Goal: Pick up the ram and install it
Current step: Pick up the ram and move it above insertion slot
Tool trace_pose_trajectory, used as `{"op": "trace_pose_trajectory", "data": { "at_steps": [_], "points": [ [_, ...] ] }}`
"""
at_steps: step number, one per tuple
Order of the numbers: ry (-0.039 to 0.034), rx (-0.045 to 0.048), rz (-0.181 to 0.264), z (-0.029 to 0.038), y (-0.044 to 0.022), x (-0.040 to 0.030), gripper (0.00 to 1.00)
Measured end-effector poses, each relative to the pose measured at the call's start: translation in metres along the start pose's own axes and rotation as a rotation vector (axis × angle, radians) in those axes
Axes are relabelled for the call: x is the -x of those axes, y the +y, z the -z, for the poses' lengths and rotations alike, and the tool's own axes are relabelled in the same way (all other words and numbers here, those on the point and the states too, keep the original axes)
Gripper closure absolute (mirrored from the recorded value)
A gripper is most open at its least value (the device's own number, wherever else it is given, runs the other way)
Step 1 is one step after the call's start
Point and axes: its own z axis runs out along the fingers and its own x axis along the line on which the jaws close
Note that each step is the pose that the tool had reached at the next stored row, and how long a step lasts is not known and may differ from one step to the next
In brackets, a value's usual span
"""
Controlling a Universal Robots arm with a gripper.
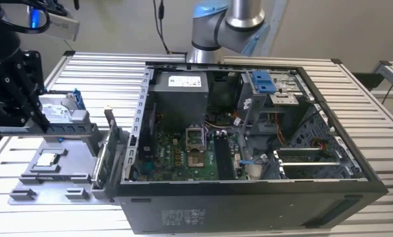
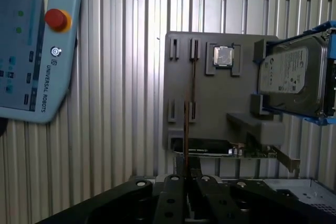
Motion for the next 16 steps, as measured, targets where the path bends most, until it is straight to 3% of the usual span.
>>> {"op": "trace_pose_trajectory", "data": {
  "at_steps": [16],
  "points": [
    [0.0000,0.0000,0.000,-0.0003,-0.0328,0.0000,0.86]
  ]
}}
